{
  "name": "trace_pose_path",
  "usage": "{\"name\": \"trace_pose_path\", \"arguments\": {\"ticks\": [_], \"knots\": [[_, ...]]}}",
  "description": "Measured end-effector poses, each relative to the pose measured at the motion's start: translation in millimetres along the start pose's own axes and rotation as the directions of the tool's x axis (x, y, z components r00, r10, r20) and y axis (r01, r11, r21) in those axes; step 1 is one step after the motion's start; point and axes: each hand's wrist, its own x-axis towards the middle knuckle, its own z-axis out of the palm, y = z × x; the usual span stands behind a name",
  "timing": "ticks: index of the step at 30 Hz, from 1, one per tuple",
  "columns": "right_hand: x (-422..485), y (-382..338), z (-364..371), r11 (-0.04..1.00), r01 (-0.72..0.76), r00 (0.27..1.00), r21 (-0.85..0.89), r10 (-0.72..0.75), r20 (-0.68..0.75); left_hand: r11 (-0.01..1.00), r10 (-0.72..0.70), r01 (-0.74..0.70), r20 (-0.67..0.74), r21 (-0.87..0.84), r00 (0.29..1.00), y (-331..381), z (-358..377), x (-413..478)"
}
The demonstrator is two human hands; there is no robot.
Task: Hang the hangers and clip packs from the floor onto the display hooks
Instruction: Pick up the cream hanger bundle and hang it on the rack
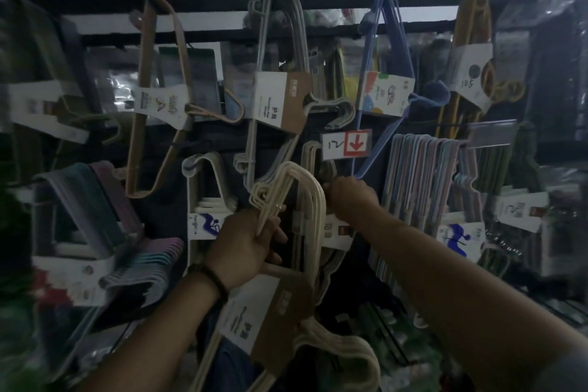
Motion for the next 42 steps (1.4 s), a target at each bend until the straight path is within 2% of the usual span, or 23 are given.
{"name": "trace_pose_path", "arguments": {"ticks": [3, 5, 6, 7, 8, 9, 10, 11, 12, 14, 16, 19, 23, 26, 28, 32, 34, 42], "knots": [[-22.7, -13.4, -17.2, 0.986, 0.077, 0.997, -0.151, -0.073, 0.030, 1.000, -0.020, 0.020, -0.079, 0.001, 0.997, -1.2, -5.6, -0.9], [-44.0, -21.9, -30.2, 0.984, 0.134, 0.991, -0.120, -0.129, 0.045, 1.000, -0.015, 0.018, -0.130, 0.021, 0.991, 0.7, -11.3, -1.6], [-56.0, -25.7, -39.7, 0.987, 0.160, 0.986, -0.034, -0.158, 0.045, 0.999, -0.003, 0.008, -0.157, 0.031, 0.988, 1.3, -15.1, -1.0], [-68.1, -29.0, -49.9, 0.976, 0.146, 0.986, 0.163, -0.157, 0.056, 0.999, -0.001, 0.009, -0.182, 0.040, 0.983, 1.6, -19.2, 0.1], [-80.1, -32.6, -60.0, 0.891, 0.091, 0.988, 0.444, -0.136, 0.071, 1.000, -0.003, 0.008, -0.205, 0.025, 0.979, 2.8, -23.8, 0.8], [-91.6, -36.8, -69.9, 0.762, 0.031, 0.988, 0.646, -0.121, 0.095, 1.000, -0.006, 0.006, -0.222, 0.002, 0.975, 6.8, -28.9, 0.4], [-101.8, -44.5, -78.5, 0.680, 0.025, 0.985, 0.733, -0.142, 0.098, 1.000, 0.015, -0.015, -0.249, 0.001, 0.968, 6.3, -33.9, 2.7], [-110.7, -54.0, -83.9, 0.692, 0.070, 0.983, 0.719, -0.169, 0.067, 0.998, 0.060, -0.052, -0.274, 0.037, 0.960, 7.3, -39.6, 5.0], [-116.2, -63.3, -86.8, 0.756, 0.144, 0.982, 0.638, -0.188, 0.000, 0.993, 0.105, -0.086, -0.275, 0.079, 0.956, 9.5, -45.4, 7.6], [-116.5, -79.2, -89.8, 0.892, 0.253, 0.964, 0.375, -0.201, -0.172, 0.988, 0.135, -0.111, -0.247, 0.109, 0.959, 20.3, -56.1, 14.5], [-109.5, -88.8, -105.3, 0.912, 0.264, 0.944, 0.313, -0.177, -0.279, 0.982, 0.165, -0.139, -0.226, 0.125, 0.960, 42.2, -69.4, 17.2], [-106.4, -91.2, -151.8, 0.953, 0.243, 0.935, 0.181, -0.180, -0.307, 0.970, 0.219, -0.200, -0.135, 0.141, 0.966, 76.7, -83.8, 25.8], [-86.9, -92.6, -218.4, 0.975, 0.211, 0.901, -0.074, -0.223, -0.372, 0.902, 0.295, -0.260, -0.054, 0.346, 0.954, 131.2, -108.6, 54.9], [-58.5, -92.9, -261.1, 0.959, 0.174, 0.895, -0.226, -0.249, -0.369, 0.881, 0.301, -0.260, -0.046, 0.395, 0.952, 173.6, -126.9, 80.6], [-42.7, -92.9, -288.4, 0.961, 0.149, 0.880, -0.232, -0.236, -0.411, 0.862, 0.355, -0.284, -0.101, 0.420, 0.929, 194.9, -134.9, 91.5], [-24.0, -92.6, -329.1, 0.991, 0.133, 0.843, -0.027, -0.127, -0.523, 0.837, 0.425, -0.300, -0.198, 0.458, 0.883, 209.6, -134.2, 97.0], [-14.4, -95.0, -339.2, 0.990, 0.142, 0.809, -0.013, -0.124, -0.575, 0.829, 0.478, -0.351, -0.224, 0.436, 0.850, 212.4, -134.3, 100.3], [21.0, -87.6, -322.1, 0.984, 0.165, 0.686, 0.065, -0.067, -0.725, 0.852, 0.430, -0.315, -0.214, 0.418, 0.877, 217.7, -131.6, 129.4]]}}
